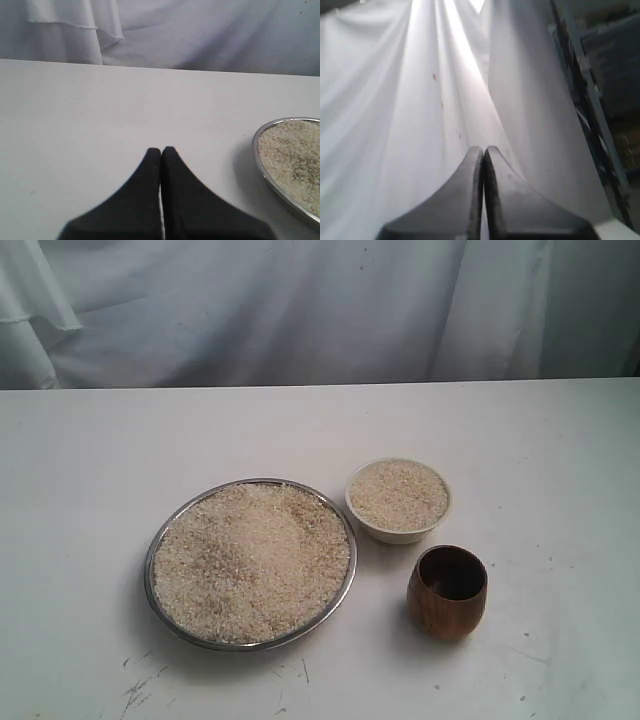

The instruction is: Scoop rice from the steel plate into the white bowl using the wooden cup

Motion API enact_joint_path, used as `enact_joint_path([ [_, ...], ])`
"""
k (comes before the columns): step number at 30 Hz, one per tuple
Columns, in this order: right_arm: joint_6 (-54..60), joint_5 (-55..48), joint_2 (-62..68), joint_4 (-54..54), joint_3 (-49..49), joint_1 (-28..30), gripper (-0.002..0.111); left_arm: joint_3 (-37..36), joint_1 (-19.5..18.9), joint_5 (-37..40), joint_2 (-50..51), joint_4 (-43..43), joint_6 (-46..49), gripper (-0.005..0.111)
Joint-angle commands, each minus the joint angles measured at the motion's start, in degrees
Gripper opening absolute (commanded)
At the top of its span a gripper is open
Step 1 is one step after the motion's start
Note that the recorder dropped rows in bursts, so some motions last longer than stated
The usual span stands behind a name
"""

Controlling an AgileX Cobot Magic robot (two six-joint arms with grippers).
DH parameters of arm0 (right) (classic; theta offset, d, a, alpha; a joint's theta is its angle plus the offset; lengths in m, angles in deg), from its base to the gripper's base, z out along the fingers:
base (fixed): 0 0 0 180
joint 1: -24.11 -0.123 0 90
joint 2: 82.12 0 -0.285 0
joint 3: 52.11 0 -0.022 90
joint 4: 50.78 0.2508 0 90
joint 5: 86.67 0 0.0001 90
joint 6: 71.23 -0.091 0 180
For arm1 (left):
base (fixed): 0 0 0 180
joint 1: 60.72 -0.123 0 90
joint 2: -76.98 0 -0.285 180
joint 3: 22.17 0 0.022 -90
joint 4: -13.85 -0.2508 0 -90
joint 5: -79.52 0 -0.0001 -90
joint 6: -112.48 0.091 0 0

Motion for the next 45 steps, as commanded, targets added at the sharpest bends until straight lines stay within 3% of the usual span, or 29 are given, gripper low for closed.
enact_joint_path([
  [1,-9.64,14.15,-0.32,3.36,0.15,-0.20,0.000,-0.28,0.15,-0.81,-0.24,-0.06,0.01,0.000],
  [5,-13.36,4.72,-0.32,2.95,-0.66,-0.20,0.000,-0.28,0.15,-0.81,-0.24,-0.06,0.01,0.000],
  [8,-3.57,0.11,8.54,0.53,-9.89,-0.20,0.000,-0.28,0.15,-0.81,-0.24,-0.06,0.01,0.000],
  [10,-2.11,-0.29,20.36,-9.06,-18.05,-0.78,0.000,-0.28,0.15,-0.81,-0.24,-0.06,0.01,0.000],
  [13,-11.02,2.02,39.14,-25.29,-27.68,-2.52,0.000,-0.28,0.15,-0.81,-0.24,-0.06,0.01,0.000],
  [15,-14.72,7.64,46.34,-31.48,-28.56,-3.34,0.000,-0.28,0.15,-0.81,-0.24,-0.06,0.01,0.000],
  [20,-18.04,25.73,61.98,-39.96,-23.82,-5.16,0.000,-0.28,0.15,-0.81,-0.24,-0.06,0.01,0.000],
  [26,-6.74,39.41,73.27,-29.16,-11.24,-7.26,0.000,-0.28,0.15,-0.81,-0.24,-0.06,0.01,0.000],
  [29,-5.56,46.82,76.41,-30.25,-5.55,-7.36,0.000,-0.28,0.15,-0.81,-0.24,-0.06,0.01,0.000],
  [33,-5.56,45.73,77.99,-37.98,-3.38,-7.36,0.000,-0.28,0.15,-0.81,-0.24,-0.06,0.01,0.000],
  [37,-5.12,39.55,77.99,-37.72,-3.29,-7.36,0.001,-0.28,0.15,-0.81,-0.24,-0.06,0.01,0.000],
  [42,-6.88,37.82,77.99,-42.68,-3.29,-7.36,0.019,-0.28,0.15,-0.81,-0.24,-0.06,0.01,0.000],
  [45,-8.35,37.25,77.99,-39.36,-3.29,-7.36,0.025,-0.28,0.15,-0.81,-0.24,-0.06,0.01,0.000],
])
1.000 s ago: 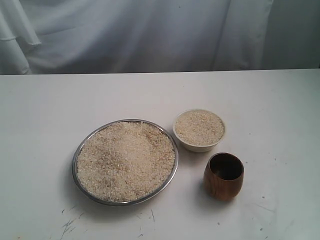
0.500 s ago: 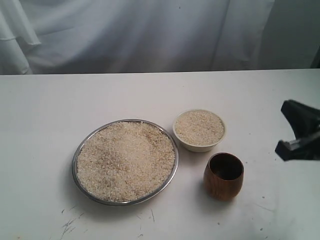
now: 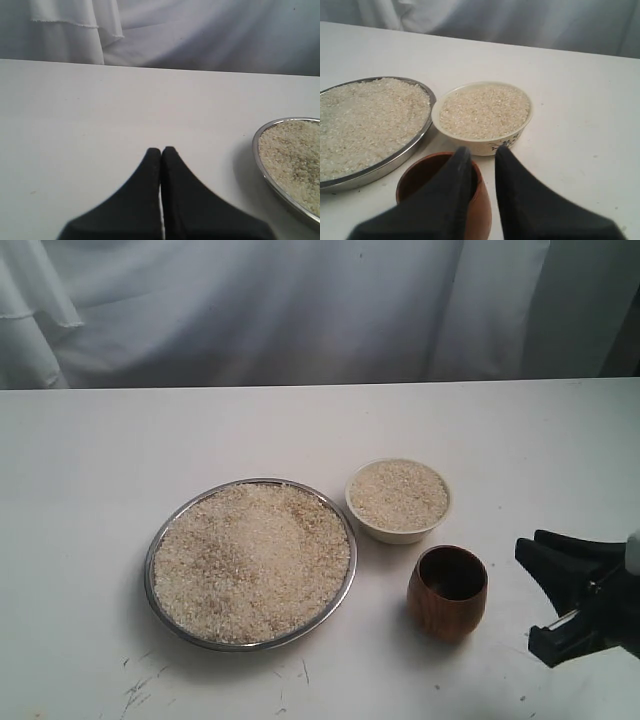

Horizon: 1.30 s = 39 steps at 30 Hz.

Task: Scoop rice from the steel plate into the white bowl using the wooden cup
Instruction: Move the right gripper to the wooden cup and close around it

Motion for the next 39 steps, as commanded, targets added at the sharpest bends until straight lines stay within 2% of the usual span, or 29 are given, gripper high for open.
enact_joint_path([
  [1,-1.10,-0.70,0.08,1.66,0.30,0.00,0.025,-0.28,0.15,-0.81,-0.24,-0.06,0.01,0.000],
  [3,1.12,-2.00,0.08,1.48,0.30,0.00,0.026,-0.28,0.15,-0.81,-0.24,-0.06,0.01,0.000],
  [6,3.51,-2.50,0.08,-2.47,0.30,0.00,0.041,-0.28,0.15,-0.81,-0.24,-0.06,0.01,0.000],
  [8,3.51,-3.18,0.08,-3.45,0.07,0.00,0.064,-0.28,0.15,-0.81,-0.24,-0.06,0.01,0.000],
  [11,3.25,-6.54,0.08,-3.35,-0.59,0.00,0.105,-0.28,0.15,-0.81,-0.24,-0.06,0.01,0.000],
  [14,2.09,-7.40,0.22,-8.12,-0.77,0.00,0.105,-0.28,0.15,-0.81,-0.24,-0.06,0.01,0.000],
  [21,5.87,-5.54,5.02,-8.28,-0.77,0.00,0.105,-0.28,0.15,-0.81,-0.24,-0.06,0.01,0.000],
  [27,9.16,-2.38,15.61,-9.42,-4.69,0.00,0.105,-0.28,0.15,-0.81,-0.24,-0.06,0.01,0.000],
  [32,10.61,4.83,25.76,-12.75,-9.26,0.00,0.105,-0.28,0.15,-0.81,-0.24,-0.06,0.01,0.000],
  [39,8.36,7.53,33.79,-18.59,-14.26,0.00,0.105,-0.28,0.15,-0.81,-0.24,-0.06,0.01,0.000],
])
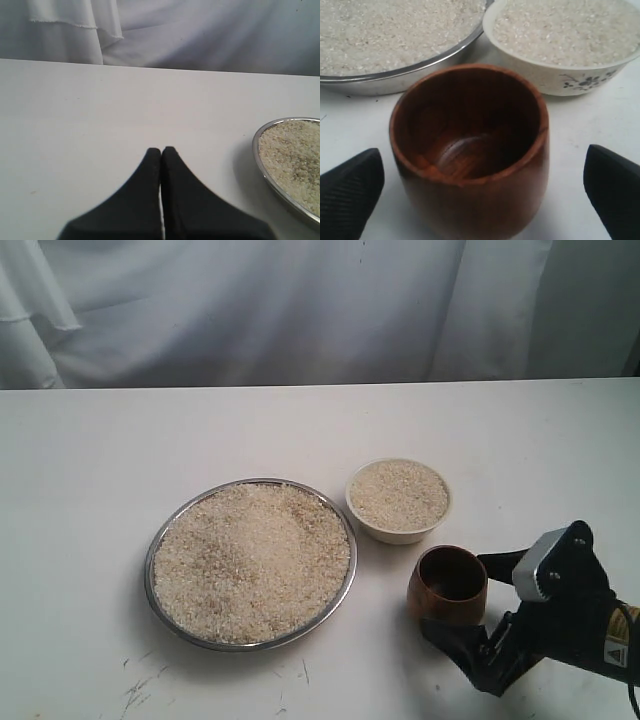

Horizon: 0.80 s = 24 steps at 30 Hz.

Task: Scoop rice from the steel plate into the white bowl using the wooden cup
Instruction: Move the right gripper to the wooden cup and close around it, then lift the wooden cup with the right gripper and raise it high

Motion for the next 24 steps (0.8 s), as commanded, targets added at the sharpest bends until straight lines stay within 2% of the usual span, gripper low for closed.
enact_joint_path([
  [1,-1.58,4.13,2.94,-3.51,-2.57,0.00,0.105,-0.28,0.15,-0.81,-0.24,-0.06,0.01,0.000],
  [24,-6.32,-0.64,3.52,-5.23,-5.75,0.00,0.105,-0.28,0.15,-0.81,-0.24,-0.06,0.01,0.000],
])
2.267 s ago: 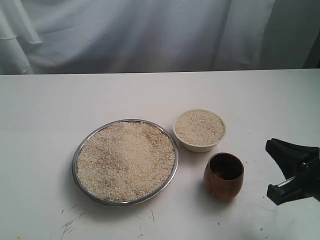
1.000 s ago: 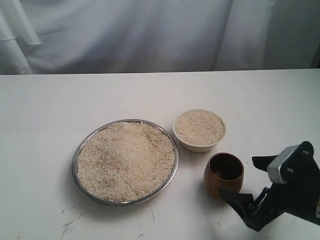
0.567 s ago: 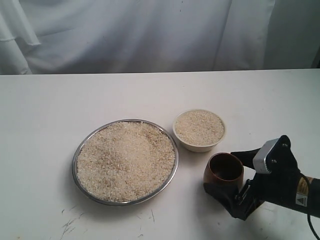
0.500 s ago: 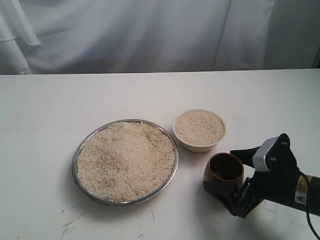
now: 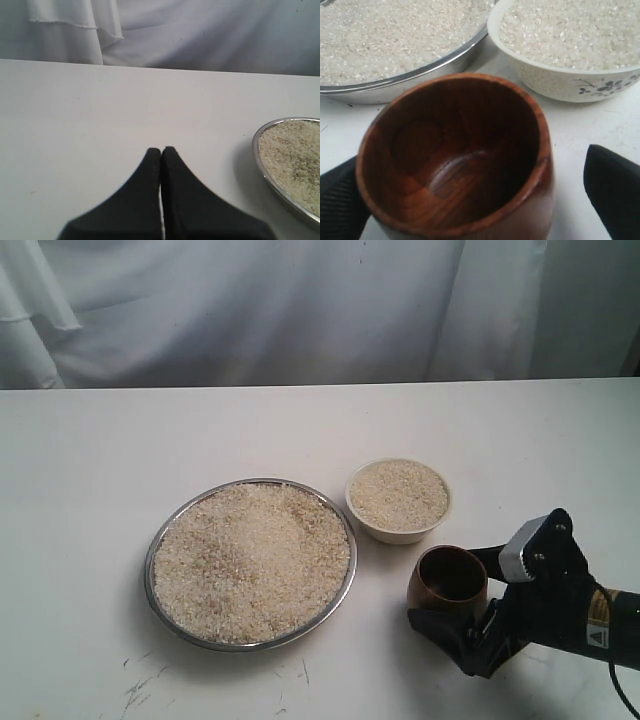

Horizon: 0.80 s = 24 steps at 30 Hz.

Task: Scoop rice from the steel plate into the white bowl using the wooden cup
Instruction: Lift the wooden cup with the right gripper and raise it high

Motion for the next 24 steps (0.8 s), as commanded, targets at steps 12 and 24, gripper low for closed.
enact_joint_path([
  [12,-5.67,-0.36,-0.05,-4.68,-1.77,0.00,0.054,-0.28,0.15,-0.81,-0.24,-0.06,0.01,0.000],
  [24,-13.65,0.87,-13.74,-5.28,-1.77,0.00,0.003,-0.28,0.15,-0.81,-0.24,-0.06,0.01,0.000],
])
